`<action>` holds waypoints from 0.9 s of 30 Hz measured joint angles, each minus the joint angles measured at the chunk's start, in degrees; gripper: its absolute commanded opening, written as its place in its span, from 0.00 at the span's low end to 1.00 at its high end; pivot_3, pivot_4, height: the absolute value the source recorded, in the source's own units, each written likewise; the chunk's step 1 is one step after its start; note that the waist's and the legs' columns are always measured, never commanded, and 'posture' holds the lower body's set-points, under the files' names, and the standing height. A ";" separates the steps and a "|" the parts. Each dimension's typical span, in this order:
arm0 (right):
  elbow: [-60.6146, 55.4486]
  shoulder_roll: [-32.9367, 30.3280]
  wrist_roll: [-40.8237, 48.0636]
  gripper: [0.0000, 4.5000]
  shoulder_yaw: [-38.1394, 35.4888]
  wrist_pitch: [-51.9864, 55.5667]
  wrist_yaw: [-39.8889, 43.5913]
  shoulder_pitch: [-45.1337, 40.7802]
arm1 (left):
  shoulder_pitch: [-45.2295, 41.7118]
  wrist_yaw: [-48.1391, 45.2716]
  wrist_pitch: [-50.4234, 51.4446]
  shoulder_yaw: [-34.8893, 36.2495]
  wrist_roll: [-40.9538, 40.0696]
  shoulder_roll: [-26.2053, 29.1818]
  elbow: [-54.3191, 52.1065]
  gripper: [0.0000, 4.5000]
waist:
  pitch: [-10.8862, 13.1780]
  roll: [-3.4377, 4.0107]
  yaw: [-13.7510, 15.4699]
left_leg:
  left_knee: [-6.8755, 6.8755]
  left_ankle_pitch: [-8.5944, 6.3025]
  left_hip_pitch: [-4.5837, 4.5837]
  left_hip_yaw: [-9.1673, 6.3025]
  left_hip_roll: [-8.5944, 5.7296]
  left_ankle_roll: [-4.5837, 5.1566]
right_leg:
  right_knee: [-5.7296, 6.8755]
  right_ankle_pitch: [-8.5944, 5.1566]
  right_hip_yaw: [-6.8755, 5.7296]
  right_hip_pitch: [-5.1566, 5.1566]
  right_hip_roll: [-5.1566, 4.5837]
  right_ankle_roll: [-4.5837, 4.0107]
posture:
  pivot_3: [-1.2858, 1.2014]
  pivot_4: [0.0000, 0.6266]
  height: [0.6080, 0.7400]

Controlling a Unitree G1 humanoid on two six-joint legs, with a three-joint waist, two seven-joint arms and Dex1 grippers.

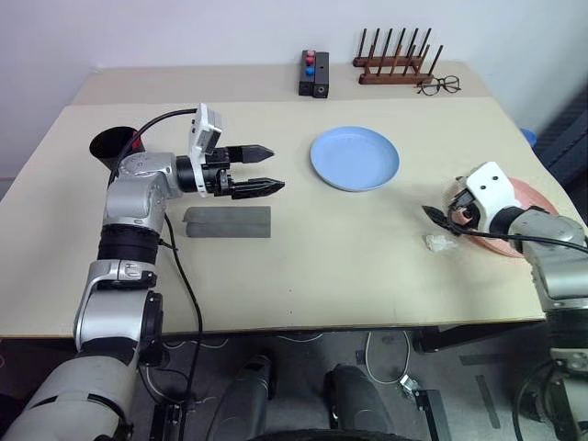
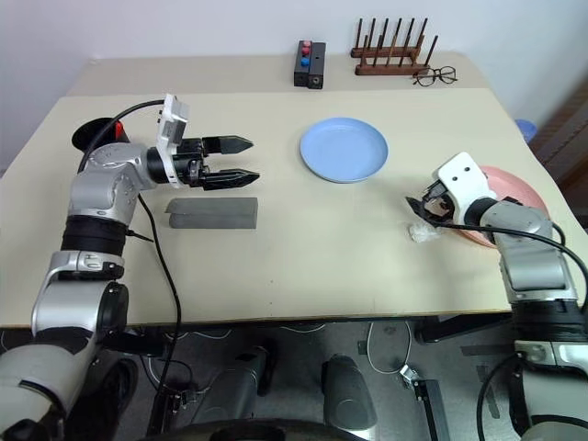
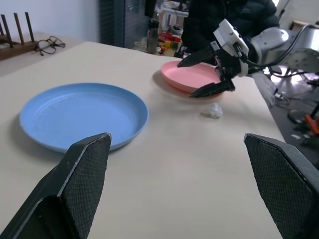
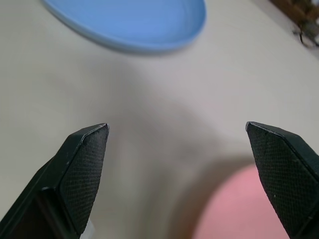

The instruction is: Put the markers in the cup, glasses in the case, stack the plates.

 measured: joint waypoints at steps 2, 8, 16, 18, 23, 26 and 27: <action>-0.22 -0.62 0.04 1.00 -0.14 1.51 0.42 0.23 | 0.16 0.76 0.54 -0.04 -0.51 -0.07 -0.17 0.98 | 0.00 0.00 0.00 | 0.01 0.00 0.00 0.00 0.00 0.00 | 0.00 0.00 0.00 0.00 -0.01 0.00 | 0.52 0.24 0.99; -0.44 -2.16 1.59 1.00 -1.48 7.91 1.88 1.22 | 1.35 1.82 0.89 -0.38 -1.99 -0.11 -2.83 0.98 | 0.00 0.00 0.06 | 0.11 -0.03 -0.01 0.00 0.00 0.04 | 0.00 0.00 -0.02 0.05 -0.02 0.00 | 0.52 0.24 0.99; 2.36 -4.75 1.94 0.94 -1.10 18.27 3.64 1.35 | 2.58 -0.77 4.47 -2.05 -4.68 1.32 -6.28 0.99 | 0.00 0.00 0.04 | 0.18 -0.06 -0.02 0.00 0.00 0.08 | -0.01 0.00 -0.03 0.09 -0.02 0.00 | 0.52 0.24 0.99; 2.85 -4.74 2.10 0.81 -1.06 19.46 3.78 1.34 | 2.76 -1.79 4.94 -2.67 -5.30 1.79 -7.45 1.00 | -0.01 0.02 0.04 | 0.18 -0.07 -0.02 0.01 0.00 0.08 | -0.01 0.00 -0.02 0.08 -0.02 0.00 | 0.52 0.24 0.99; 3.89 -4.70 2.04 0.26 -0.54 19.62 3.78 0.52 | 2.95 -1.49 4.12 -2.69 -5.36 2.13 -7.55 1.00 | -0.01 0.03 0.06 | 0.19 -0.07 -0.02 0.02 0.00 0.08 | -0.02 0.00 -0.02 0.08 -0.04 0.00 | 0.52 0.24 0.99; 4.50 -4.65 1.76 0.01 0.27 19.16 3.51 -1.38 | 3.16 -1.05 4.12 -2.67 -5.40 2.18 -7.56 1.00 | -0.01 0.03 0.05 | 0.19 -0.07 -0.02 0.02 0.00 0.08 | -0.02 0.00 -0.02 0.08 -0.04 0.00 | 0.52 0.24 0.99; 5.10 -4.65 1.46 0.01 0.27 18.55 3.19 -2.37 | 3.44 -0.52 4.08 -2.64 -5.41 2.35 -7.56 1.00 | -0.01 0.03 0.04 | 0.19 -0.07 -0.02 0.02 0.00 0.08 | -0.02 0.00 -0.02 0.09 -0.04 0.00 | 0.52 0.24 0.99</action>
